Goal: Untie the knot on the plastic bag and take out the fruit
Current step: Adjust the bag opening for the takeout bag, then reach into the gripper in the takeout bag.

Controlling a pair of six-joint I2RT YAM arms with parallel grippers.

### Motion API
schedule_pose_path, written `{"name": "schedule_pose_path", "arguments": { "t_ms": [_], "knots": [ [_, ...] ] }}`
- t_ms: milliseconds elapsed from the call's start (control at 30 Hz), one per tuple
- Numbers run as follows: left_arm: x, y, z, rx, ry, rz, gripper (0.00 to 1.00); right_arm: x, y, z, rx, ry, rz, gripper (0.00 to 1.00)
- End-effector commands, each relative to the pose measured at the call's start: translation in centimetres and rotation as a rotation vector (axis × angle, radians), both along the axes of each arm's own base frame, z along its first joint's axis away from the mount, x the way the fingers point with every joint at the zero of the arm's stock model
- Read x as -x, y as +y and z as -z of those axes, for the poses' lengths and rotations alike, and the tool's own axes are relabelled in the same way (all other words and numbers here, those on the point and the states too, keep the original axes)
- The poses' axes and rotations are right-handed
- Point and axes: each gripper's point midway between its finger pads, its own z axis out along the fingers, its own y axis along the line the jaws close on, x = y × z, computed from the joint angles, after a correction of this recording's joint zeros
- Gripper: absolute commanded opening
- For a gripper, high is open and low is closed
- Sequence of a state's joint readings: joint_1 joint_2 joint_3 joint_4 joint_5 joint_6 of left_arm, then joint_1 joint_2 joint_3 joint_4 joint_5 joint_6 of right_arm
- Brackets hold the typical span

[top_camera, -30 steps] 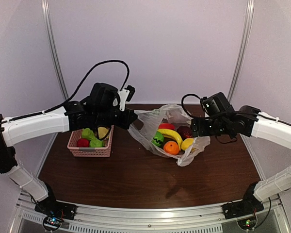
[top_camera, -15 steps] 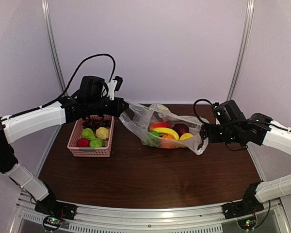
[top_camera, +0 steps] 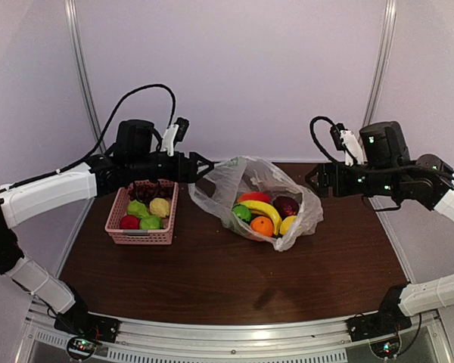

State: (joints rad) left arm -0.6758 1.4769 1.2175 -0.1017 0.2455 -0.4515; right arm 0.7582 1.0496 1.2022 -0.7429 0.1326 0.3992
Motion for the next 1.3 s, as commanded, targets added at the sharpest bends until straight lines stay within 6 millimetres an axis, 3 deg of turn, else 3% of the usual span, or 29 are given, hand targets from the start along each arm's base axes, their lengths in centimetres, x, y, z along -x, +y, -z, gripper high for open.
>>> {"name": "schedule_pose_path", "arguments": {
  "t_ms": [0, 200, 367, 533, 700, 767, 967, 1100, 1267],
  "knots": [
    [1.5, 0.8, -1.7, 0.063, -0.001, 0.015, 0.9, 1.3, 3.4, -2.5, -0.037, -0.032, -0.173, 0.92],
    [3.6, 1.5, -1.5, 0.083, 0.031, 0.049, 0.98, 2.2, 6.9, -4.8, -0.055, -0.083, -0.286, 0.89],
    [4.8, 2.5, 0.9, 0.055, 0.088, 0.038, 0.97, 4.3, 11.0, -5.2, -0.061, -0.103, -0.409, 0.8],
    [6.5, 2.6, 1.8, 0.074, 0.119, 0.09, 0.98, 5.5, 14.4, -2.9, -0.005, -0.083, -0.46, 0.75],
    [7.0, 1.8, 2.2, 0.09, 0.131, 0.137, 0.97, 4.8, 16.1, 0.1, 0.078, -0.048, -0.438, 0.69],
    [6.8, 1.7, 2.4, 0.083, 0.132, 0.132, 0.89, 4.4, 16.6, 1.1, 0.101, -0.035, -0.433, 0.66],
    [6.0, 1.8, 2.5, 0.072, 0.128, 0.097, 0.44, 3.2, 16.9, 4.4, 0.228, -0.016, -0.406, 0.58],
    [5.7, 1.6, 2.7, 0.068, 0.134, 0.096, 0.26, 2.4, 16.7, 7.1, 0.345, 0.01, -0.402, 0.49],
    [5.3, 1.5, 2.8, 0.064, 0.134, 0.09, 0.11, 1.2, 16.0, 9.5, 0.45, 0.034, -0.411, 0.44]
  ]
}}
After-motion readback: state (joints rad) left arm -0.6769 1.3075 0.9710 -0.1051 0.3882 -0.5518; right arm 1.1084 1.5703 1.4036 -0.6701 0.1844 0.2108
